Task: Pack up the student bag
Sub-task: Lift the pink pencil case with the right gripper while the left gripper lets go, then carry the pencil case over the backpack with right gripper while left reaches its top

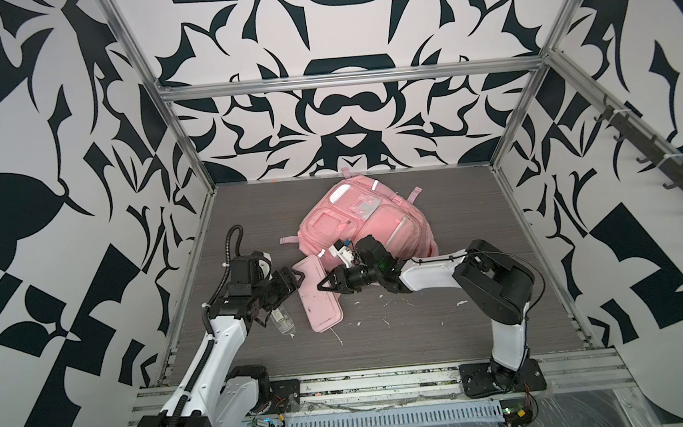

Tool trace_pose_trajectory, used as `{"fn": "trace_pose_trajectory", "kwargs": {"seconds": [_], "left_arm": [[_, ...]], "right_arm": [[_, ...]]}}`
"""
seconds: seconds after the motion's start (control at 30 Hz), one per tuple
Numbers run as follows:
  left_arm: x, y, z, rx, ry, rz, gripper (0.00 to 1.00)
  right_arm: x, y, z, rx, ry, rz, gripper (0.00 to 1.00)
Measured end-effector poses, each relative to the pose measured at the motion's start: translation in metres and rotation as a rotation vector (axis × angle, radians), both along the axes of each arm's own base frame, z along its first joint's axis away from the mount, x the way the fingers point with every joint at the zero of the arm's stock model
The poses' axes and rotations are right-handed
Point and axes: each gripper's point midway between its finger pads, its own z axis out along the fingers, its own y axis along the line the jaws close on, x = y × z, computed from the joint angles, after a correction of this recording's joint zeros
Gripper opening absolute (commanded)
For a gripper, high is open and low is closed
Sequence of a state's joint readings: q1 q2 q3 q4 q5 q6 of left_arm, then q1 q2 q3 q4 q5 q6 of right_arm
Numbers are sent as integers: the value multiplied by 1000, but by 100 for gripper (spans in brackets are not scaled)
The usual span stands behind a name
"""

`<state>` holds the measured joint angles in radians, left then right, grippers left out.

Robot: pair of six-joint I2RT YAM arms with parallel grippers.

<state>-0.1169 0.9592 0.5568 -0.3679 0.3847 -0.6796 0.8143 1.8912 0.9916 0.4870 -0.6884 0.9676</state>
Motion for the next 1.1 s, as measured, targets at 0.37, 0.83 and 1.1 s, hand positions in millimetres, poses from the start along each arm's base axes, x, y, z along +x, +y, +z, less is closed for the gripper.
{"fn": "trace_pose_trajectory", "kwargs": {"seconds": [0.37, 0.83, 1.1], "left_arm": [[29, -4, 21, 18, -27, -23, 73], [51, -69, 27, 84, -27, -207, 73], [59, -135, 18, 140, -19, -366, 73]], "right_arm": [[52, -92, 55, 41, -80, -202, 12], [86, -223, 68, 52, -67, -520, 12], [95, -298, 76, 85, -45, -723, 12]]}}
